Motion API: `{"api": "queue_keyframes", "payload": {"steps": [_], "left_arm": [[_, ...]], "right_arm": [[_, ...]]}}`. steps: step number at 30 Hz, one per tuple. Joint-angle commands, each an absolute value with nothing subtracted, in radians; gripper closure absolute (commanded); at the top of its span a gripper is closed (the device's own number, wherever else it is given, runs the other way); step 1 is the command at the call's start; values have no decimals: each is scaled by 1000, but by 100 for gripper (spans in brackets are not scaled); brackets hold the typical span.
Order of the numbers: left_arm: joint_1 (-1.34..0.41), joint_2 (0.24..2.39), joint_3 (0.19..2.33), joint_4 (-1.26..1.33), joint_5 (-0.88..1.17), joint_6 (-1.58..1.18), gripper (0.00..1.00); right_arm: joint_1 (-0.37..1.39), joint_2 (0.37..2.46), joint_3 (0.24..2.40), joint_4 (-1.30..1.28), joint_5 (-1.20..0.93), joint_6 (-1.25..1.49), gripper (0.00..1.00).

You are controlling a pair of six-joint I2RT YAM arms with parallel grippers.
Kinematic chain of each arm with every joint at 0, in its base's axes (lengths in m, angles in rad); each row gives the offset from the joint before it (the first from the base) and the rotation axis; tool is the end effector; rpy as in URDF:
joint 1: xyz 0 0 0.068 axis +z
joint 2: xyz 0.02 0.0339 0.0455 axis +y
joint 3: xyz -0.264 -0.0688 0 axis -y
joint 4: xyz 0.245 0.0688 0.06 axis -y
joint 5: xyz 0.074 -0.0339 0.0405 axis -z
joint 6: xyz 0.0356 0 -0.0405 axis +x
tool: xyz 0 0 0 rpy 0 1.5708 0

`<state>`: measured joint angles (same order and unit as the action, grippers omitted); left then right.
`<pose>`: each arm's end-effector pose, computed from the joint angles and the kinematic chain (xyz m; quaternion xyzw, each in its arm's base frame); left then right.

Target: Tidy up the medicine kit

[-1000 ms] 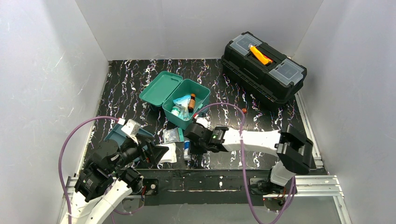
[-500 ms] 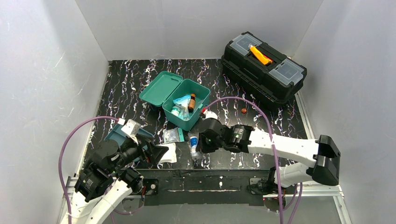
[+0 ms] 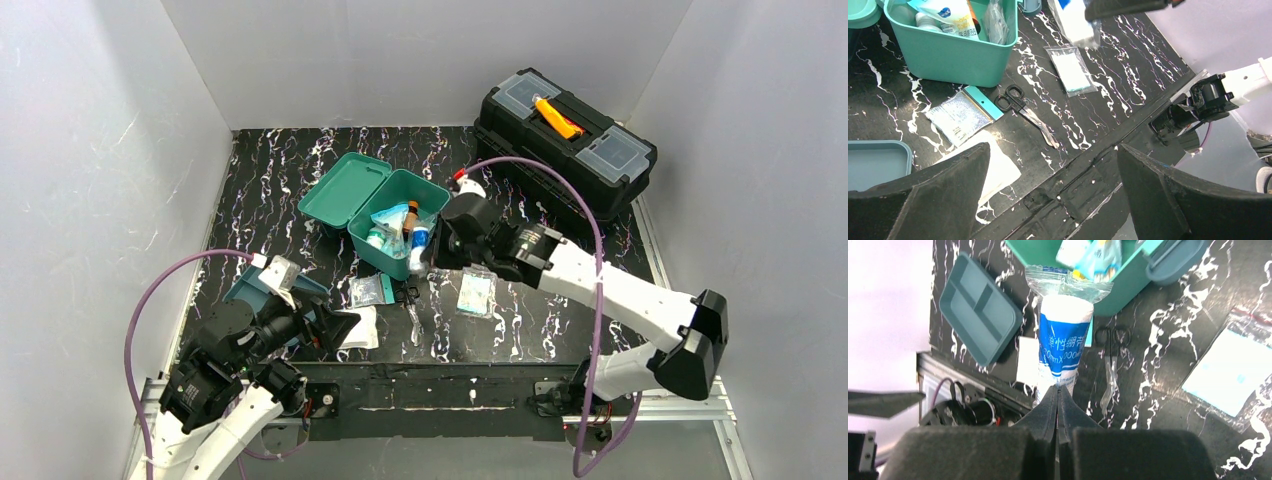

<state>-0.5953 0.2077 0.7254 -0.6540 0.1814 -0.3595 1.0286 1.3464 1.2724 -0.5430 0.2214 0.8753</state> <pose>0.0402 -0.0350 0.3265 0.1474 0.7383 -0.3614 0.5501 0.1608 0.2518 0.3497 -0.0171 0.8843 0.3147 0.3446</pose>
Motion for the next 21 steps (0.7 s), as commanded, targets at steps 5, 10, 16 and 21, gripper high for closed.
{"api": "queue_keyframes", "payload": {"steps": [5,10,16,21], "left_arm": [[-597,194,726,-658,168,-361,2],[-597,185,725,-658,165,-361,2],[-597,174,726,-660,163,-361,2],[-597,166,726,-660,163,-361,2]], "right_arm": [[919,1456,1360,-449,255,957,99],[885,1555,1418,-435,262,1013,99],[845,1648,1466,-414,284,1075,99],[820,1721,1506,-427,280,1107,99]]}}
